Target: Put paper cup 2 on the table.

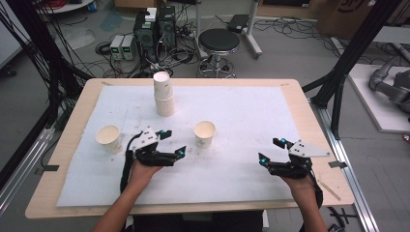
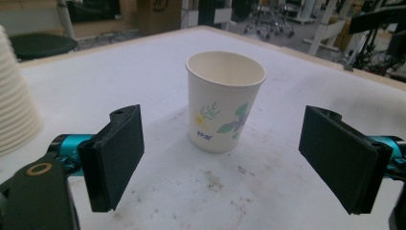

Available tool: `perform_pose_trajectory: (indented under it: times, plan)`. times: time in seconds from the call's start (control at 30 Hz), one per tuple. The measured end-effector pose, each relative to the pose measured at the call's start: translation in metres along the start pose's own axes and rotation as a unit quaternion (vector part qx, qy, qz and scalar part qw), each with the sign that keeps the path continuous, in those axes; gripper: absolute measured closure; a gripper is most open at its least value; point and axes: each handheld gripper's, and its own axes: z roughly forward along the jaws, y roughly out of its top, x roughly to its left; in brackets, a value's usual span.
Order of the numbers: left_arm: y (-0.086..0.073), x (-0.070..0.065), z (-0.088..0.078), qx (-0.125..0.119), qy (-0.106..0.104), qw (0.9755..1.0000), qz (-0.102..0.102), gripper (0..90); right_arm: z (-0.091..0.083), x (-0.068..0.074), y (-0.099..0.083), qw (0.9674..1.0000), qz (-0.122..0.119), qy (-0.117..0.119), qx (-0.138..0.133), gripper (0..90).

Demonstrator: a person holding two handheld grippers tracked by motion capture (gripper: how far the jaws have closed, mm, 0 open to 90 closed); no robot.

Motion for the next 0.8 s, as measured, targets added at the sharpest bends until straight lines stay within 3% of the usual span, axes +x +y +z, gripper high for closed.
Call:
perform_pose_trajectory:
  times: [0.3, 0.57, 0.8]
  plan:
    - [-0.003, 0.009, -0.046, -0.039, 0.038, 0.9985, -0.008, 16.4, 0.004, 0.002, 0.001, 0.9999, -0.008, -0.003, 0.014, 20.9]
    - [-0.006, 0.01, -0.063, -0.05, 0.058, 0.997, -0.01, 17.0, 0.0, 0.005, 0.004, 0.9999, -0.007, -0.005, 0.009, 20.8]
    - [-0.007, 0.008, -0.066, -0.045, 0.058, 0.9973, -0.006, 17.1, -0.004, 0.01, 0.007, 0.9999, -0.006, -0.008, 0.003, 20.9]
